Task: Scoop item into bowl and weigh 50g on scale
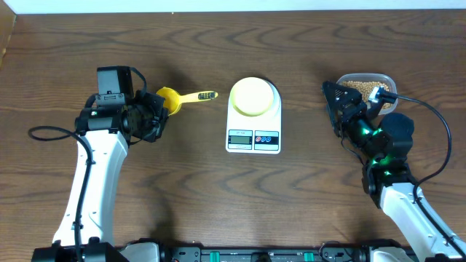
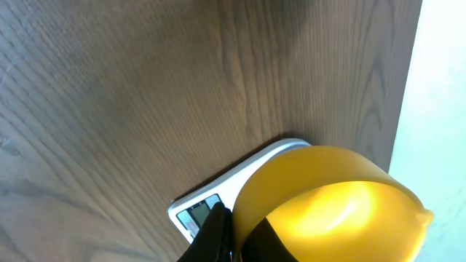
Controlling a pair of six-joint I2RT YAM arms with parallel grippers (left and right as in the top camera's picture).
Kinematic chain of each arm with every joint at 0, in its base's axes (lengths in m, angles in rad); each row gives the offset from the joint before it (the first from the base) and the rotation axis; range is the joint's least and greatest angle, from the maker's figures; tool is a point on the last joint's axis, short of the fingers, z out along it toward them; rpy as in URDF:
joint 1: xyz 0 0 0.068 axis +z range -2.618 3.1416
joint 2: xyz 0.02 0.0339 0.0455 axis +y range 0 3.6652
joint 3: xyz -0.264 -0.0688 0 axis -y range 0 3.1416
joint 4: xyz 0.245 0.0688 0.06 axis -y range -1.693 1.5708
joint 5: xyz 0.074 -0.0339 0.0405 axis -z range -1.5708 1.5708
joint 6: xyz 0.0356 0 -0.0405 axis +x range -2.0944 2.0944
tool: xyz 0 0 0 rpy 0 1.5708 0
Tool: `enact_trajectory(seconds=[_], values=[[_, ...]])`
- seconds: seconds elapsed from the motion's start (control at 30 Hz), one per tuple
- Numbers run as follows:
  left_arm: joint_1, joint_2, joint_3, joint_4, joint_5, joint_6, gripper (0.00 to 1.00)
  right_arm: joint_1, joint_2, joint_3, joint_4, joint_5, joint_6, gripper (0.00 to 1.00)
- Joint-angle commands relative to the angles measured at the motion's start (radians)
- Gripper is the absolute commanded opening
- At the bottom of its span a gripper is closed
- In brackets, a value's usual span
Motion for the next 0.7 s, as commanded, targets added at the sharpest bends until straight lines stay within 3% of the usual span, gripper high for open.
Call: enact_trajectory(seconds=[0.0, 0.3, 0.47, 0.67], values=[[-0.002, -0.011, 0.016, -0.002, 0.009, -0.043, 0.08, 0.029, -0.002, 0.014, 0.047, -0.018, -0.017, 0.96], [-0.003, -0.011, 0.016, -0.003, 0.009, -0.026, 0.08, 0.040, -0.001, 0.042, 0.100, -0.081, -0.081, 0.88], [-0.010, -0.011, 0.016, 0.005, 0.009, -0.011, 0.08, 0.040, 0.000, 0.085, 0.090, -0.135, -0.124, 0.98], [-0.068, -0.011, 0.016, 0.073, 0.009, 0.003, 0.08, 0.040, 0.001, 0.152, -0.065, -0.141, -0.184, 0.98]])
